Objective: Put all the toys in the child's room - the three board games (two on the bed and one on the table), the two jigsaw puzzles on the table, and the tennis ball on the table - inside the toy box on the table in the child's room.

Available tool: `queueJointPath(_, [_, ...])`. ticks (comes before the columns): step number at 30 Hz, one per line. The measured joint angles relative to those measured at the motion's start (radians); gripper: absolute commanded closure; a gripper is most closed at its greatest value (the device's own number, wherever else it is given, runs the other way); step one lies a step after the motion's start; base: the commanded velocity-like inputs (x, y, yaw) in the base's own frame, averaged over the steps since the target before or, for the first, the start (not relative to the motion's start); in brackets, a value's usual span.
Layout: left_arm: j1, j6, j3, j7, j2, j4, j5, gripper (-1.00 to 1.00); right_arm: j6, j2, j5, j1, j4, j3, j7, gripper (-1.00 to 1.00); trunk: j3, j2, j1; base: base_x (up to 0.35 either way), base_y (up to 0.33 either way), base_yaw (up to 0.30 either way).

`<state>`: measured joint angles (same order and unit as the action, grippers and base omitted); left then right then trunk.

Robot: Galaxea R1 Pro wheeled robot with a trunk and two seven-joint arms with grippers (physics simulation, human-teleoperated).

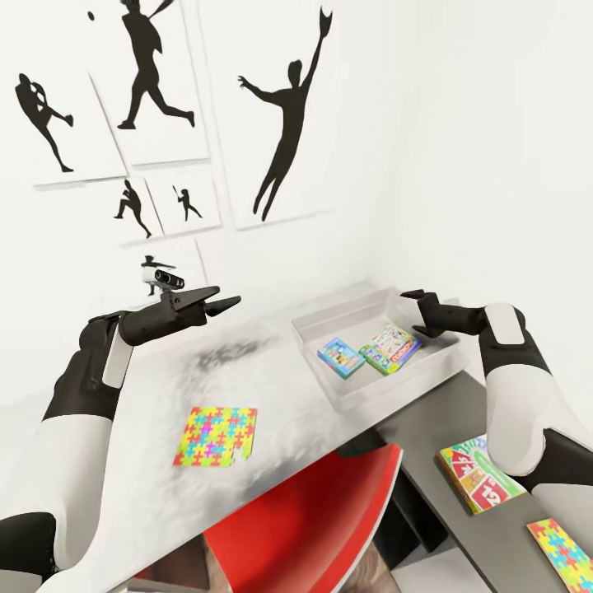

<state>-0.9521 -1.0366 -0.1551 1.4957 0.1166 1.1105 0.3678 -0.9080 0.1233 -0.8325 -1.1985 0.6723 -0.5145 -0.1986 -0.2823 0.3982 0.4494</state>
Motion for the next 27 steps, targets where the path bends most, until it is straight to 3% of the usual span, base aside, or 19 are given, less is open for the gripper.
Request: queueJointPath(27, [0.000, 0.000, 0.000, 0.000, 0.001, 0.000, 0.000, -1.00, 0.000, -0.002, -0.001, 0.002, 0.001, 0.000, 0.001, -1.00, 0.043, 0.000, 0.000, 0.000, 0.000, -0.070])
